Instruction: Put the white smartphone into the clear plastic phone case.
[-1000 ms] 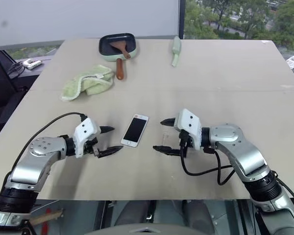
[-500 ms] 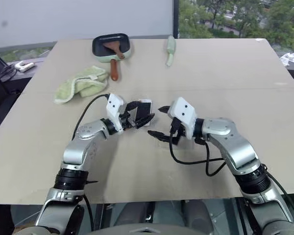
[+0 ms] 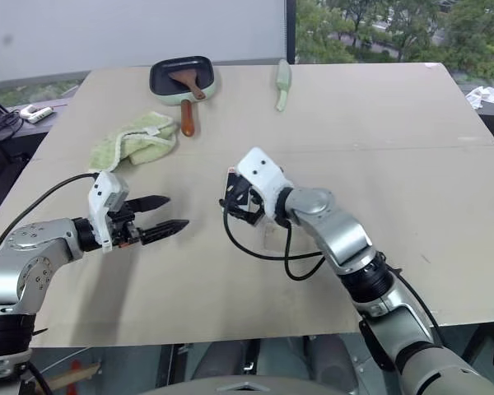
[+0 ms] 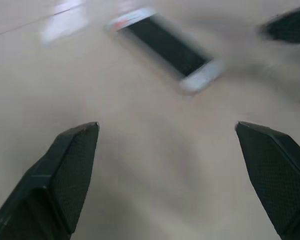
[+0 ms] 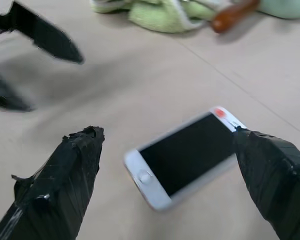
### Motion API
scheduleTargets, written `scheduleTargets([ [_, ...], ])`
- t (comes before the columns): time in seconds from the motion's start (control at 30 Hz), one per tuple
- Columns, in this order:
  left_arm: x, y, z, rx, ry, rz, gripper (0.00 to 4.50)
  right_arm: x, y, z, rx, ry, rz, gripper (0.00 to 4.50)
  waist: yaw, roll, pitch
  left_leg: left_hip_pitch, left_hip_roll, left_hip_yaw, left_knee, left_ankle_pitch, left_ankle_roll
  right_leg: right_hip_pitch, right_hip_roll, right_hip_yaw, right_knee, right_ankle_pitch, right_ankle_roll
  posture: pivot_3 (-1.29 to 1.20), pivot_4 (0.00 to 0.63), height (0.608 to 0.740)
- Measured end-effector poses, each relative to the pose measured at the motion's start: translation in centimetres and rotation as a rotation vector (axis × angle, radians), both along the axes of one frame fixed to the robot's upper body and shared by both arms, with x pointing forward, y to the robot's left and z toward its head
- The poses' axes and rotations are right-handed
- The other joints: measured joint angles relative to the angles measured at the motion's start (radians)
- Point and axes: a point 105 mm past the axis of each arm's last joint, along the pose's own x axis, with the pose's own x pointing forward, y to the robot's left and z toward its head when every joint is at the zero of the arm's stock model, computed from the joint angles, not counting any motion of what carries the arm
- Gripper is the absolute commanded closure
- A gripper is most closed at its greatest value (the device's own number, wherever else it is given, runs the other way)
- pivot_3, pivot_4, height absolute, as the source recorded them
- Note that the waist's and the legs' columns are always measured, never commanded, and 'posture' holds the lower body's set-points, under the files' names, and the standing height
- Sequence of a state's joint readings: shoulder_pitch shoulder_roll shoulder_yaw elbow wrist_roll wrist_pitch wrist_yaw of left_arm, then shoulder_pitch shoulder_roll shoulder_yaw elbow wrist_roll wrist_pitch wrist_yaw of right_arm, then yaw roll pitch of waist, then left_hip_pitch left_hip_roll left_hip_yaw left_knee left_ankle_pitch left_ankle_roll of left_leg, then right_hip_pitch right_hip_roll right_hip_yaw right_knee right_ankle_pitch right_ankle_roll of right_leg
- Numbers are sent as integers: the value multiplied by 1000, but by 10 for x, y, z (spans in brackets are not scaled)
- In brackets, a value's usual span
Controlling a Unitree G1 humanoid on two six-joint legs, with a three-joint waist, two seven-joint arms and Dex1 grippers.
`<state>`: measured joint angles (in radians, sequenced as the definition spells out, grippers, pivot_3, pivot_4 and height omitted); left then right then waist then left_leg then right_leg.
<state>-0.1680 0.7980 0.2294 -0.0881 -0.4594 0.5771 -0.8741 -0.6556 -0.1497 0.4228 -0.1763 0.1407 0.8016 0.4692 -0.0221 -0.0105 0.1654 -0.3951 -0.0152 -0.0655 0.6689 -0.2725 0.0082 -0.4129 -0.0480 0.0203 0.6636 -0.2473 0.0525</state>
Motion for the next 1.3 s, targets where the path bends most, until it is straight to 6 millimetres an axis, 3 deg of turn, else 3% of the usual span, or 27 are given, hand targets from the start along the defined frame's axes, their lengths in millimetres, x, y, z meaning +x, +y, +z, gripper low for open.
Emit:
scheduleTargets([
  [0.23,21,-7,0,15,-84,82,0,9,0,2,-12,-11,-41,45,-1,-1,0,-1,0,0,0,1,-2,-1,0,1,1,0,0,0,150,740],
  [0.33,25,-1,-13,85,-66,113,0,8,5,3,-5,-3,-50,45,-12,-1,0,-1,0,0,-1,1,-2,-2,1,1,1,0,0,0,150,740],
  [0.5,37,-9,-26,165,-63,94,0,12,1,1,-22,-9,-74,45,-12,-1,0,-1,0,0,-1,1,-1,-1,0,0,1,0,0,0,150,740],
  [0.6,55,-43,-25,166,-117,21,0,16,-4,2,-24,-15,-104,45,7,-1,-1,-1,-3,-1,0,1,-1,0,-1,-1,1,0,0,0,150,740],
  [0.67,57,-78,-29,133,-130,-66,0,18,-7,3,-26,-21,-121,45,6,-1,-1,-1,-5,0,0,1,-2,-1,-1,0,1,0,0,0,150,740],
  [0.77,51,-105,-35,50,-95,-165,0,24,-19,1,-47,-19,-169,45,4,-1,-1,-2,-5,0,0,1,-2,-2,-1,1,0,0,0,0,150,740],
  [0.83,48,-111,-34,20,-86,-199,0,27,-28,2,-56,-21,-206,45,1,-1,-1,-2,-5,0,0,1,-2,-2,-1,1,1,0,0,0,150,740],
  [0.93,48,-109,-32,8,-84,-191,0,29,-41,4,-56,-10,-251,45,-6,-1,-1,-2,-4,0,0,1,-2,-2,0,1,1,0,0,0,150,740],
  [1.07,50,-95,-25,-8,-92,-152,0,26,-44,4,-65,-2,-242,45,-19,-1,-1,-2,-4,0,0,-1,1,-2,0,1,2,0,0,0,150,740],
  [1.2,33,-54,-4,11,-108,-137,0,23,-42,-7,-84,39,-210,45,-24,-1,-1,-2,0,1,-1,-1,1,-3,0,1,1,0,0,0,150,740],
  [1.3,23,-42,1,18,-87,-149,0,23,-37,-11,-88,56,-206,45,-21,-1,-1,-2,0,1,-1,-1,2,-3,0,1,1,0,0,0,150,740],
])
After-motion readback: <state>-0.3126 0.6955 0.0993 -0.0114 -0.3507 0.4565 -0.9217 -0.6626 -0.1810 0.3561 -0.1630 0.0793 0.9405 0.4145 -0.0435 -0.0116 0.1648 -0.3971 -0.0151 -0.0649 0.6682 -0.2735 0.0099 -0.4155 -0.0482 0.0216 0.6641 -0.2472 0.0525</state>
